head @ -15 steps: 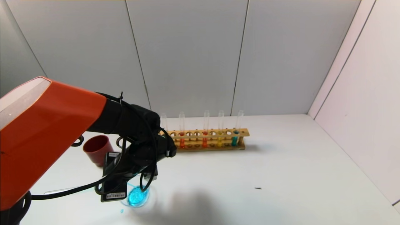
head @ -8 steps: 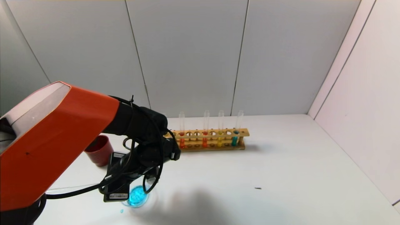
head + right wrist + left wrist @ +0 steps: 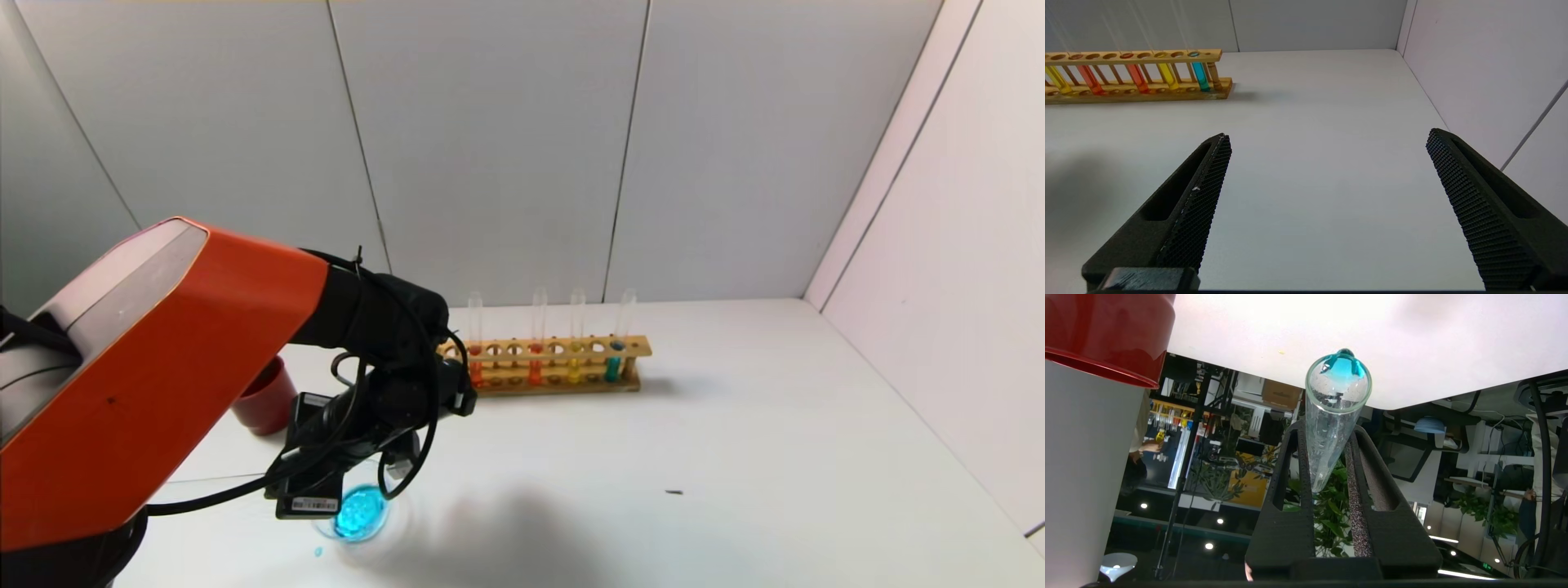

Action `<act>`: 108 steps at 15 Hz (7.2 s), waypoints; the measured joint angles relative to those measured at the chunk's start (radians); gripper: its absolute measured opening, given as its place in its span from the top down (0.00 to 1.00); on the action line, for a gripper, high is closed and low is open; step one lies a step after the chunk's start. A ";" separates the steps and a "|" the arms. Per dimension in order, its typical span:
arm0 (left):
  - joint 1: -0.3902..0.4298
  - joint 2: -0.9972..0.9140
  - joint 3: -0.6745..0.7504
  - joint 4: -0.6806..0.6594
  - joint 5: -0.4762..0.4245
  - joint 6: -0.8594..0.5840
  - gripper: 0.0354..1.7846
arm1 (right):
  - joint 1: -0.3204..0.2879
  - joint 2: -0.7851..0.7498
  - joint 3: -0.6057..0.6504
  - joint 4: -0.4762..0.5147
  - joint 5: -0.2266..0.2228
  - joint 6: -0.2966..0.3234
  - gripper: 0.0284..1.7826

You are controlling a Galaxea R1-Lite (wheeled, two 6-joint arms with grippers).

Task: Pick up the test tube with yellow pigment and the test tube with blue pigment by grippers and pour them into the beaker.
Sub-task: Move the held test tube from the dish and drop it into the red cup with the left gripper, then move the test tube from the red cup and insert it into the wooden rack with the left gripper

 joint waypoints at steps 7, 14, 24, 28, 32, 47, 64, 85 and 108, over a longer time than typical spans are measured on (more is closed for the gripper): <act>-0.002 0.010 -0.014 0.003 0.000 0.000 0.85 | 0.000 0.000 0.000 0.000 0.000 0.000 0.02; -0.005 0.000 -0.017 0.000 -0.005 -0.004 0.85 | 0.000 0.000 0.000 0.000 0.000 0.000 0.02; 0.037 -0.365 0.130 -0.208 -0.260 -0.236 0.85 | 0.000 0.000 0.000 0.000 0.000 0.000 0.02; 0.099 -0.533 0.199 -0.371 -0.284 -0.283 0.85 | 0.000 0.000 0.000 0.000 0.000 0.000 0.02; 0.240 -0.599 0.190 -0.612 -0.322 -0.321 0.85 | 0.000 0.000 0.000 0.000 0.000 0.000 0.02; 0.534 -0.569 0.230 -1.088 -0.460 -0.496 0.85 | 0.000 0.000 0.000 0.000 0.000 0.000 0.02; 0.617 -0.430 0.450 -1.424 -0.491 -0.499 0.85 | 0.000 0.000 0.000 0.000 0.000 0.000 0.02; 0.619 -0.438 0.668 -1.596 -0.500 -0.487 0.11 | 0.000 0.000 0.000 0.000 0.000 0.000 0.02; 0.090 -0.499 0.687 -1.756 -0.290 -0.563 0.02 | 0.000 0.000 0.000 0.000 0.000 0.000 0.02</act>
